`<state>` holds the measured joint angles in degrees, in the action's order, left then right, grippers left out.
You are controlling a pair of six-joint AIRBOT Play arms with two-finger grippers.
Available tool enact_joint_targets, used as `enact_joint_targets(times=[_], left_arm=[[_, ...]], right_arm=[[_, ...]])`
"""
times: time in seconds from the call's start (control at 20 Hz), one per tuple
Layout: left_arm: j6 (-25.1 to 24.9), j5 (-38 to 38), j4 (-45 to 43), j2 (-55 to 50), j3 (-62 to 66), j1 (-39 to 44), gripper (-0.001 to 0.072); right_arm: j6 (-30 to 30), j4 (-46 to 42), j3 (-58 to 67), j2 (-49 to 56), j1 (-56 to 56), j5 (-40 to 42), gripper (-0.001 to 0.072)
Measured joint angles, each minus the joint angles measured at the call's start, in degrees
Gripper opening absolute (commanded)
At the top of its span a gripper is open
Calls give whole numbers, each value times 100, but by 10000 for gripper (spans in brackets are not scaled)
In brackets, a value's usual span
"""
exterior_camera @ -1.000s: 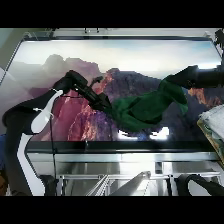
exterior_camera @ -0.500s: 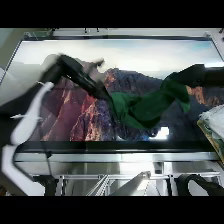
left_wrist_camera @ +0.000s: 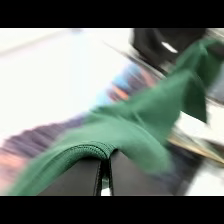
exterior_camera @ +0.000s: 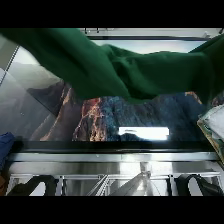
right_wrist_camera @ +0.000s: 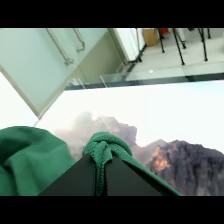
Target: Fold the shirts.
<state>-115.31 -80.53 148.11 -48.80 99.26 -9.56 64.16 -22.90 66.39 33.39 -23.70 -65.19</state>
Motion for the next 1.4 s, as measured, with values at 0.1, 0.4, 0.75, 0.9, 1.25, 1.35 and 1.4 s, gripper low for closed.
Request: enact_joint_targets(times=[0.1, 0.4, 0.75, 0.9, 1.25, 1.35, 1.4], left_arm=[[4, 140, -197, 468, -13, -704, 21], [-26, -87, -175, -448, -1285, -1803, 19], [-678, -256, -107, -3582, -2413, -706, 601], [-660, -643, -109, -4621, -2041, -284, 718], [31, -1687, -289, -5058, -1226, -463, 717], [181, -1665, -750, -4754, -1534, -619, 716], [282, -1532, -1034, -4562, -1808, -695, 716]], right_arm=[[81, 74, 0, -24, -48, 149, 17], [363, -157, -96, 2083, 599, 177, 17], [448, -426, -208, 5528, 1755, -61, 496], [205, -247, -192, 5965, 1563, -245, 606], [-76, -315, -90, 5722, -15, -881, 605], [-87, -492, -125, 5683, -236, -1025, 605], [-105, -562, -162, 5672, -291, -1067, 605]])
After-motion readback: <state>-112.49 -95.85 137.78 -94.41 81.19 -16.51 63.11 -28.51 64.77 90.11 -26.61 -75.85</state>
